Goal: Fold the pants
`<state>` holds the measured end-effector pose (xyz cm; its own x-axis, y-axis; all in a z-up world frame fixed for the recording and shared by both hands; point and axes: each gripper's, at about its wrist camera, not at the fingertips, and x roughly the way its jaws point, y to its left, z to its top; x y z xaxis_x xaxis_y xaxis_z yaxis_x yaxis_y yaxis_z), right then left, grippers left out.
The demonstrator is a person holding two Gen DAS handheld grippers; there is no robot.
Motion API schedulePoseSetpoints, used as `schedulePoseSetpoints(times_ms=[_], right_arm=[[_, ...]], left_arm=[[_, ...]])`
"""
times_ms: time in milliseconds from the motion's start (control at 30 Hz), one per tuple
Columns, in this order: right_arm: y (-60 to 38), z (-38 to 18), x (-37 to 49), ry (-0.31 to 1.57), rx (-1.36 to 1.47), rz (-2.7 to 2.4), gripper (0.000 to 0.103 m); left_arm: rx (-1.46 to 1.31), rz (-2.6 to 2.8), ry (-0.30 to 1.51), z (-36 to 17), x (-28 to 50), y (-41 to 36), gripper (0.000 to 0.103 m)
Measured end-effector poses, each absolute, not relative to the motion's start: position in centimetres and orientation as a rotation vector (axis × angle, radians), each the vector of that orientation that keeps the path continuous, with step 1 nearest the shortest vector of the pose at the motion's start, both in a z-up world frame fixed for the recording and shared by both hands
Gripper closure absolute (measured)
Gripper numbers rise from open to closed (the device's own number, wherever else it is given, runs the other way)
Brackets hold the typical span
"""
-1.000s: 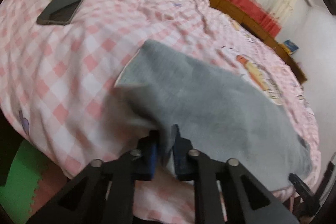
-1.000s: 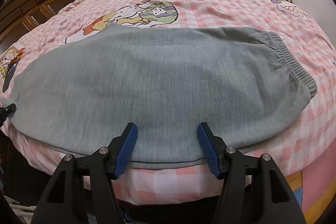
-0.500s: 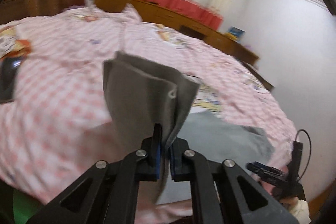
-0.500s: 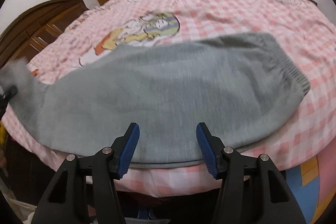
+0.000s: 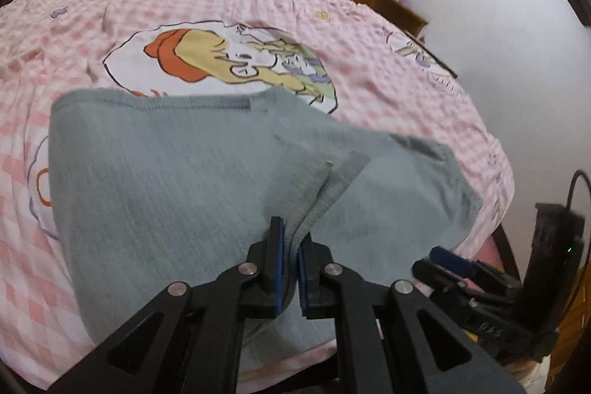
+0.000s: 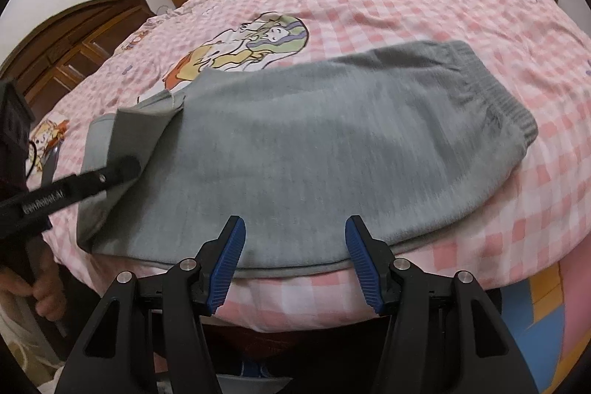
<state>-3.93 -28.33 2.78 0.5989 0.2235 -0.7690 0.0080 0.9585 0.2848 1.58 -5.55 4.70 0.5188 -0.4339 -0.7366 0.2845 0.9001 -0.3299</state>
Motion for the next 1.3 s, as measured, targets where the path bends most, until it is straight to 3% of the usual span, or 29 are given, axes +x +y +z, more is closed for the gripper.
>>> schedulePoseSetpoints(times_ms=[367,533,733,1300], right_arm=[[-28.8,2.4,-2.7,0.960,0.307,0.152,0.045],[-28.3,3.4,-1.1,0.953,0.375,0.176,0.045],[-25.8,4.0,0.6,0.961,0.374,0.255,0.045],[-20.6,4.9,5.6,1.006,0.362,0.369,0.045]], left_arm=[[-0.177,-0.445,0.978,4.1,1.9,-5.3,0.094],[-0.172,-0.510,0.990,4.8,0.9,-5.4,0.066],[-0.110,-0.488,0.953,5.6,-1.1,-4.1,0.051],[-0.090,-0.383,0.810,6.9,0.8,1.1,0.050]])
